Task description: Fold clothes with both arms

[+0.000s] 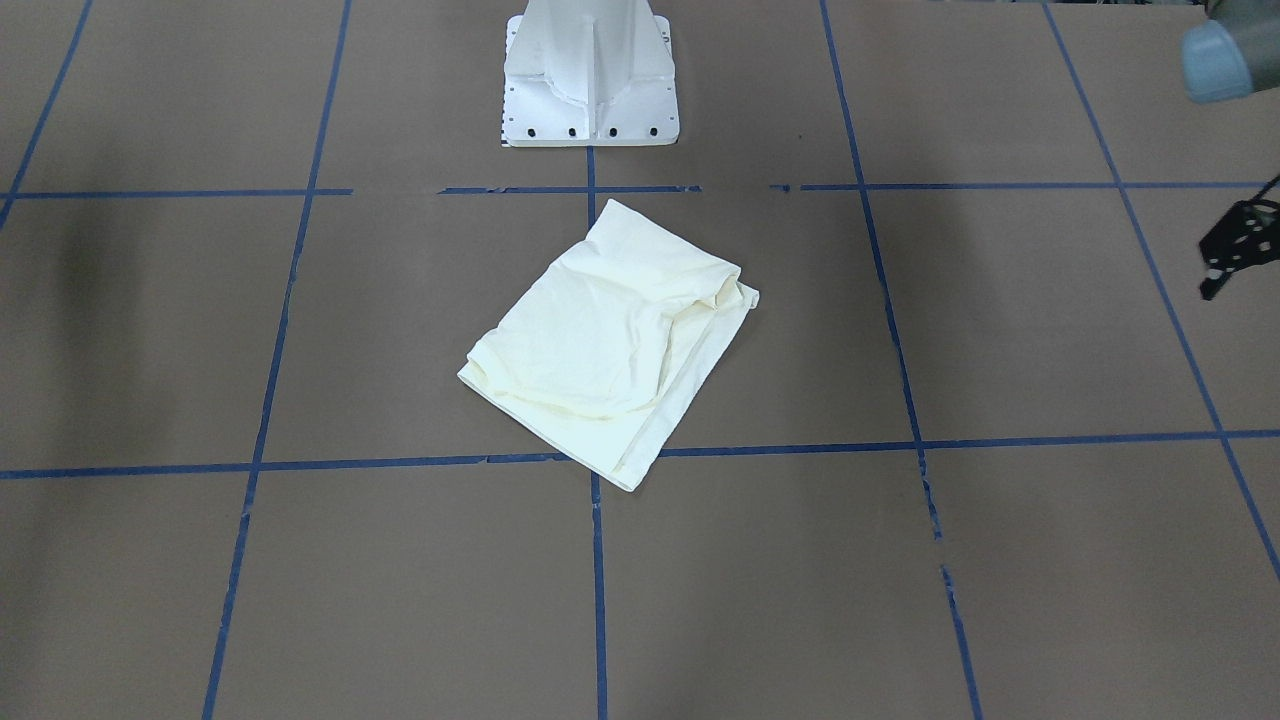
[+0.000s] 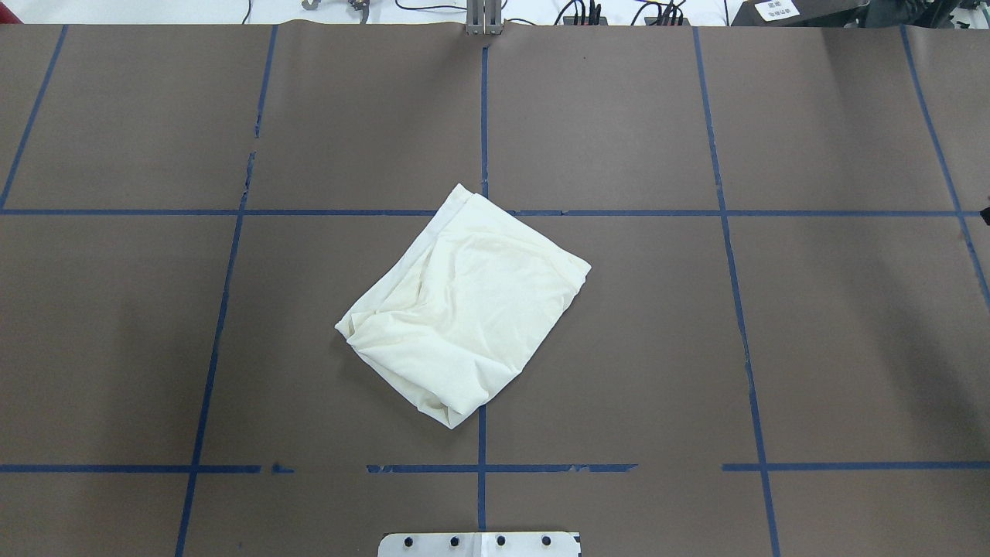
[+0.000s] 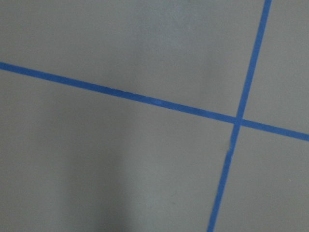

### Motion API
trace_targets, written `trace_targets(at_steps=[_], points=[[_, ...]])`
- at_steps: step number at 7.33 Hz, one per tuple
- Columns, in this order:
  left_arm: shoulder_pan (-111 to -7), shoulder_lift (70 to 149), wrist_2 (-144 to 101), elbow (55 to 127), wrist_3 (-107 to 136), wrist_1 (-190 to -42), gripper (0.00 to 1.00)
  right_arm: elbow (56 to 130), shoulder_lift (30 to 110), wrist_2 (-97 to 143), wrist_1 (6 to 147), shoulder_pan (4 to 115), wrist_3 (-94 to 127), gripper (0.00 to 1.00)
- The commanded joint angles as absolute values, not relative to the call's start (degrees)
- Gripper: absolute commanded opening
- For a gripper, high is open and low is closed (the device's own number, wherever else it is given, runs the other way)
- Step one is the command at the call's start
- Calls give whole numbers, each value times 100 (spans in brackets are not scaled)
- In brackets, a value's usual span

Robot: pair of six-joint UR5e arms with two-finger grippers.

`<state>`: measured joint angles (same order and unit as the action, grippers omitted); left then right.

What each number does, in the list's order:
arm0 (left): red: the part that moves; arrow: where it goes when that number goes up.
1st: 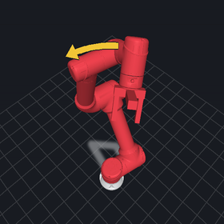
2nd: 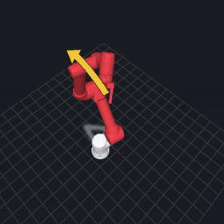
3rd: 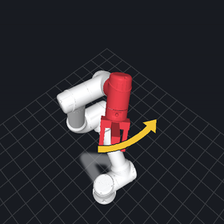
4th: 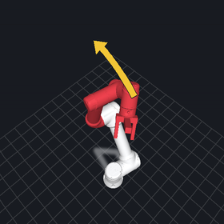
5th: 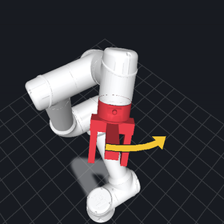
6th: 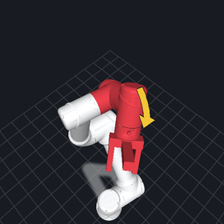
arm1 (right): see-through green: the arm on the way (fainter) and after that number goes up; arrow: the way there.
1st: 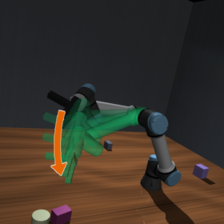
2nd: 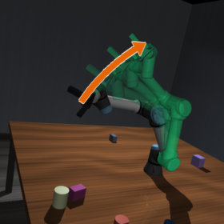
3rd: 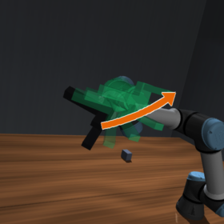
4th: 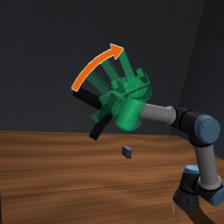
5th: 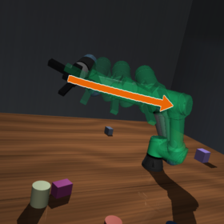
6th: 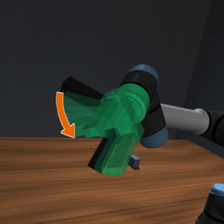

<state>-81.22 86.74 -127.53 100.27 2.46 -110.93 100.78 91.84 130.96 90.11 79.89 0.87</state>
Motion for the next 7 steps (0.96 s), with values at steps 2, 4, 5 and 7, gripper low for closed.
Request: trace_targets(at_steps=[2, 4, 5, 7], points=[[-9079, 8465, -12981, 9447, -924, -11057, 100, 9880, 9817, 13570, 8982, 8718, -598, 100], [-9062, 8481, -12955, 9781, 12, -11039, 100, 9870, 9844, 13666, 9000, 8762, -571, 100], [-9062, 8473, -12964, 9774, 70, -11030, 100, 9888, 9861, 13676, 9044, 8824, -528, 100], [-9035, 8385, -12955, 9800, 167, -11048, 100, 10001, 9905, 13684, 9027, 8964, -12, 100]])
